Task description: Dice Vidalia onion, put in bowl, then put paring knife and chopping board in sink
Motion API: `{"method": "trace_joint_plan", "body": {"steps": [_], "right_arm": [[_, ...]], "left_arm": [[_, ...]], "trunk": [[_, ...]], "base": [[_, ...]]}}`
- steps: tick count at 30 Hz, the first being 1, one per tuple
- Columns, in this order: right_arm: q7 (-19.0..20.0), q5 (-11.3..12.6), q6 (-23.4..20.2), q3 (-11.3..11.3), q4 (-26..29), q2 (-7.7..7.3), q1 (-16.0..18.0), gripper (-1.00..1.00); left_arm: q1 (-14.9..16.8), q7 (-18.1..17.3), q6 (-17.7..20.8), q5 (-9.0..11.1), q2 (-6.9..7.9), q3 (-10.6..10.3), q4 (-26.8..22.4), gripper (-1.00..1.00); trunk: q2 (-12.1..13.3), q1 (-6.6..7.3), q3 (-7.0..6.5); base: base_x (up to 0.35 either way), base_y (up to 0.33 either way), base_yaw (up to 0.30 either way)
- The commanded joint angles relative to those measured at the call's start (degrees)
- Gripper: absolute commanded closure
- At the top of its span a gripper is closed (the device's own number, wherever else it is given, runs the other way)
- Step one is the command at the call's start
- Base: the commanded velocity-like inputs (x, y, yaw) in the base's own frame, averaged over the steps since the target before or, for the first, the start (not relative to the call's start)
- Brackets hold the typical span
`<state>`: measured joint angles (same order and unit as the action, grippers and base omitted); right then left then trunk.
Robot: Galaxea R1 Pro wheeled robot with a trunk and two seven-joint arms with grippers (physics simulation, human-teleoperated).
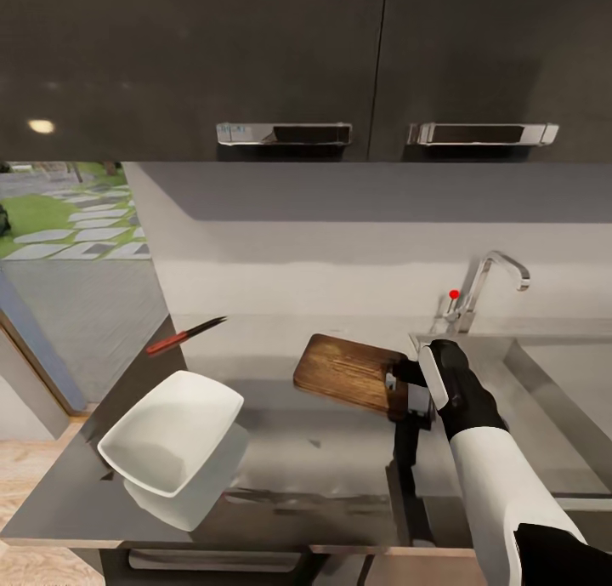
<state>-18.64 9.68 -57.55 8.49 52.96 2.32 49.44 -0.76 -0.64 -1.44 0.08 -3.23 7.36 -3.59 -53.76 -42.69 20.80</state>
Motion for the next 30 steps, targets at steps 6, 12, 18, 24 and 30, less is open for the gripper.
{"method": "trace_joint_plan", "body": {"steps": [6,12,18,24,30], "right_arm": [[-0.52,0.58,-0.1,0.12,0.06,0.05,0.04,-1.0],[-0.52,0.58,-0.1,0.12,0.06,0.05,0.04,-1.0],[-0.52,0.58,-0.1,0.12,0.05,0.05,0.04,-1.0],[-0.52,0.52,-0.1,0.12,0.04,0.05,0.04,1.0],[-0.52,0.55,-0.1,0.12,0.04,0.05,0.04,1.0]], "left_arm": [[-0.03,-0.07,-0.05,0.01,-0.02,0.38,-0.1,-1.0],[-0.03,-0.07,-0.05,0.01,-0.02,0.38,-0.1,-1.0],[-0.03,-0.07,-0.05,0.01,-0.02,0.38,-0.1,-1.0],[-0.03,-0.07,-0.05,0.01,-0.01,0.38,-0.1,-1.0],[-0.03,-0.07,-0.05,0.01,-0.02,0.38,-0.1,-1.0]], "trunk": [[-0.04,-0.01,0.22],[-0.04,-0.01,0.3],[-0.04,-0.01,0.51],[-0.04,-0.01,0.52],[-0.04,-0.01,0.52]], "base": [[0.0,0.0,0.0],[0.0,0.0,0.0],[0.0,0.0,0.0],[0.0,0.0,0.0],[0.0,0.0,0.0]]}}
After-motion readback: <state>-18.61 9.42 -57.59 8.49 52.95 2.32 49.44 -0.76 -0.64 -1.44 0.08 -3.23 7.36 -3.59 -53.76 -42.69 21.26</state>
